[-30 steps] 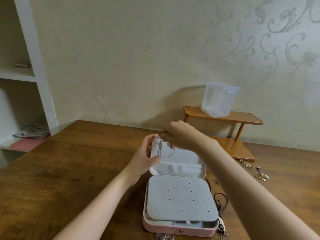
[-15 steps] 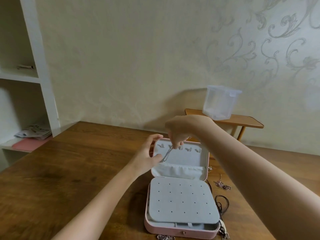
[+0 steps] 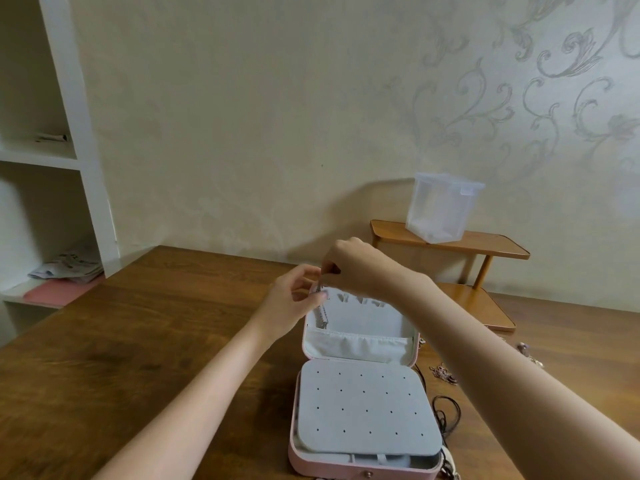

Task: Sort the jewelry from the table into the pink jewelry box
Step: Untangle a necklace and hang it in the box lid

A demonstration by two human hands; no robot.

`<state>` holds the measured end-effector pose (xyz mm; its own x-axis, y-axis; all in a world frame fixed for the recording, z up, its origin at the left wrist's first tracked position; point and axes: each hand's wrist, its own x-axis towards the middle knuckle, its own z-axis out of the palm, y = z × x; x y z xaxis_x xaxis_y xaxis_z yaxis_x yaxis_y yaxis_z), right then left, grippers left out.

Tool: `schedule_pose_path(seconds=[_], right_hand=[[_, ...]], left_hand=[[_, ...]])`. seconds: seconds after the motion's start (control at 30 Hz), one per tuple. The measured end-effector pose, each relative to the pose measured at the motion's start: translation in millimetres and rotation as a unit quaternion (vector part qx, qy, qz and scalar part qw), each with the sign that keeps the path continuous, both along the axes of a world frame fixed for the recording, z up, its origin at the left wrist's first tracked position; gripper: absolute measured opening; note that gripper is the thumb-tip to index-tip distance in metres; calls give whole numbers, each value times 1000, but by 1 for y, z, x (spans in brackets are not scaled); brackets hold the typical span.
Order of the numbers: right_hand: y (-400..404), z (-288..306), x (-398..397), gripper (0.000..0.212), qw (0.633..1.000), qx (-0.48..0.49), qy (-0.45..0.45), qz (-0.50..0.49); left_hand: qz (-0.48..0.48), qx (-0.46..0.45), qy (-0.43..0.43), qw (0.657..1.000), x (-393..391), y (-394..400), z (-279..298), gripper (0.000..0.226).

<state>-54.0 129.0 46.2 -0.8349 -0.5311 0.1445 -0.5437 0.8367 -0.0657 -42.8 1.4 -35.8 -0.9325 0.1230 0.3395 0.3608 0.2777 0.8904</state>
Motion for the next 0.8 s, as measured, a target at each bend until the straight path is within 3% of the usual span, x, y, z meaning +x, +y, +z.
schedule_pose_path(seconds=[0.2,0.33,0.5,0.67,0.8], right_hand=[[10,-17,16,34,996,12,68,-49],[12,-36,21,22,985,9,136,-102],[10,-44,16,31,977,-67,123,-162],[8,-53,17,25,974,-43,129,-184],[11,-72,25,21,982,28,117,-145]], left_hand=[[14,-9,10,1000,-5,1,-2,20],[1,-9,32,999,-7,2,-5,22],[-10,2,32,999,-10,-1,-9,22],[2,-47,44,998,-14,-2,-12,25],[19,-88,46,995,-10,-2,-21,48]])
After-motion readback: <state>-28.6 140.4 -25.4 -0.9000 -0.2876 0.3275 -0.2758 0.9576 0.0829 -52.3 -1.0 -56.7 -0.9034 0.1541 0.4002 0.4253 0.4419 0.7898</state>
